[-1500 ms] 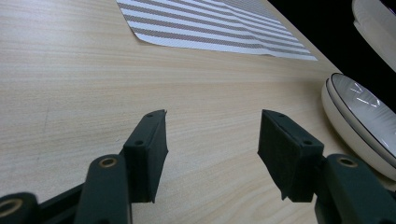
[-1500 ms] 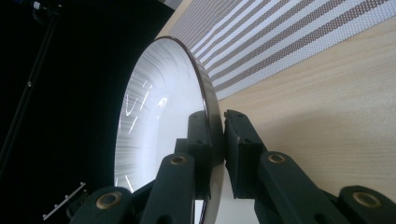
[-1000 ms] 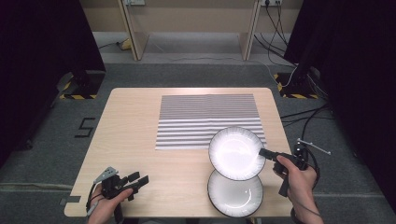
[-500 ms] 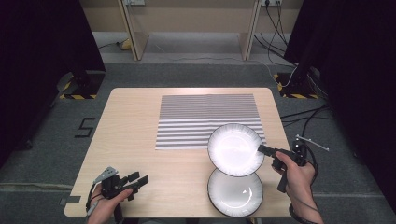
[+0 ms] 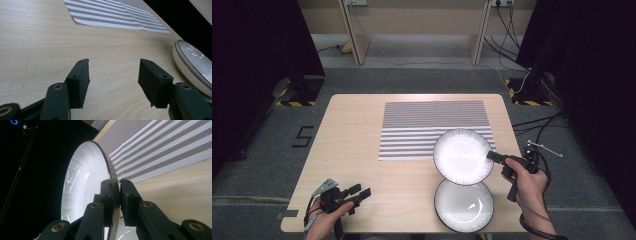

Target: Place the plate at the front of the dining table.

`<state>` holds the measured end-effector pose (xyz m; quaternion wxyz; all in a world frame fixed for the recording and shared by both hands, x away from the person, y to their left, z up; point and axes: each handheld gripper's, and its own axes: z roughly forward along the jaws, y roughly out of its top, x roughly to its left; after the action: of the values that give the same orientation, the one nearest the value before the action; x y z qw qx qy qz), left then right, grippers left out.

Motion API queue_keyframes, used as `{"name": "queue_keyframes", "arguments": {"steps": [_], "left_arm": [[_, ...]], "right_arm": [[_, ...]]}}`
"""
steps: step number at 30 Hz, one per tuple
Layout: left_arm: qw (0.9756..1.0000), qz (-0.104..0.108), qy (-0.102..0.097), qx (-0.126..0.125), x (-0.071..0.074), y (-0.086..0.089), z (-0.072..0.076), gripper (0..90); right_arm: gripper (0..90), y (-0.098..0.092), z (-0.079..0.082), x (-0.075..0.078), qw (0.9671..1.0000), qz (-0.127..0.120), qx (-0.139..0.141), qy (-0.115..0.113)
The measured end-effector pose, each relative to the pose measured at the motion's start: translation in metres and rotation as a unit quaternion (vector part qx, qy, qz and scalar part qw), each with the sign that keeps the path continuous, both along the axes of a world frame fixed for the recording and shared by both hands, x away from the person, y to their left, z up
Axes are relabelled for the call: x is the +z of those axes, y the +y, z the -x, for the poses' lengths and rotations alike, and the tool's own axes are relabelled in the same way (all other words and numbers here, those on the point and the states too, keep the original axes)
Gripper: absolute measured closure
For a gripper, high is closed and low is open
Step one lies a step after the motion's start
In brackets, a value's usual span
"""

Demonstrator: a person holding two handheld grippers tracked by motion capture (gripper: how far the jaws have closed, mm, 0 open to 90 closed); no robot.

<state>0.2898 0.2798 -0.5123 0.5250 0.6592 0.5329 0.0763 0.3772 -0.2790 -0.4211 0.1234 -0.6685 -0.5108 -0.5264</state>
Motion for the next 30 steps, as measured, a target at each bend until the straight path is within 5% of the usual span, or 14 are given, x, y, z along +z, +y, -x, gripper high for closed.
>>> {"name": "queue_keyframes", "arguments": {"steps": [30], "left_arm": [[1.0000, 0.000, 0.000, -0.003, -0.001, -0.001, -0.001, 41.8]], "right_arm": [[81.1, 0.004, -0.025, 0.003, 0.9999, -0.002, -0.011, 0.001]]}}
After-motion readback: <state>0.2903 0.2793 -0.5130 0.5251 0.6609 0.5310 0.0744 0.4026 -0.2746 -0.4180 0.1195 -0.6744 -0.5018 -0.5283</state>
